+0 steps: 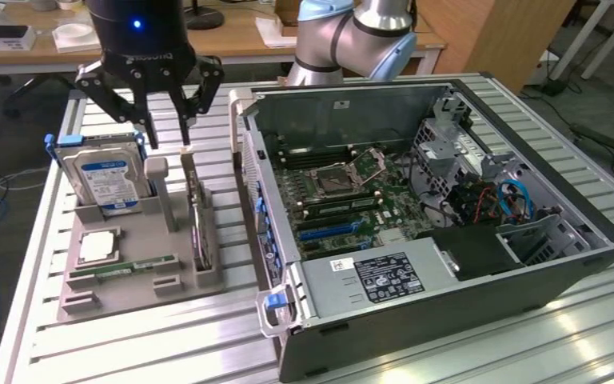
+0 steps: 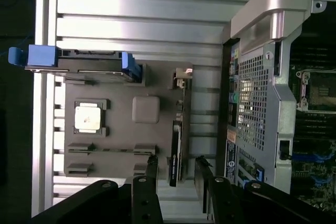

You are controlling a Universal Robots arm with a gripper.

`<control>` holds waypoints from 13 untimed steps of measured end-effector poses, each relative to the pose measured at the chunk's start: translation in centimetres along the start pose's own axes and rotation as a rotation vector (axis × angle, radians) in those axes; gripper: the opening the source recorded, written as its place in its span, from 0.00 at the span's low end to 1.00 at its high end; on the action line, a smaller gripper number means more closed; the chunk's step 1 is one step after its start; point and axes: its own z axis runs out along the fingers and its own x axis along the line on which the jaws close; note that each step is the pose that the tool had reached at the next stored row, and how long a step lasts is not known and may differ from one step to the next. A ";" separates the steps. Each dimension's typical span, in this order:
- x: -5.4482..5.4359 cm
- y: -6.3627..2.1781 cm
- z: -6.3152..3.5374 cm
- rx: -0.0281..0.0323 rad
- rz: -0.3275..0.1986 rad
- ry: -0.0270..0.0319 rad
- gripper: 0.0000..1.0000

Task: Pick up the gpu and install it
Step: 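Pick up the gpu and move the gpu toward the slot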

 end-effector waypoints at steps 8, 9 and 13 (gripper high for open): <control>0.0 -0.73 1.15 -0.0002 -0.010 0.0034 0.42; 0.0 -0.80 1.22 -0.0004 -0.011 0.0033 0.42; 0.0 -0.88 1.32 -0.0005 -0.018 0.0036 0.42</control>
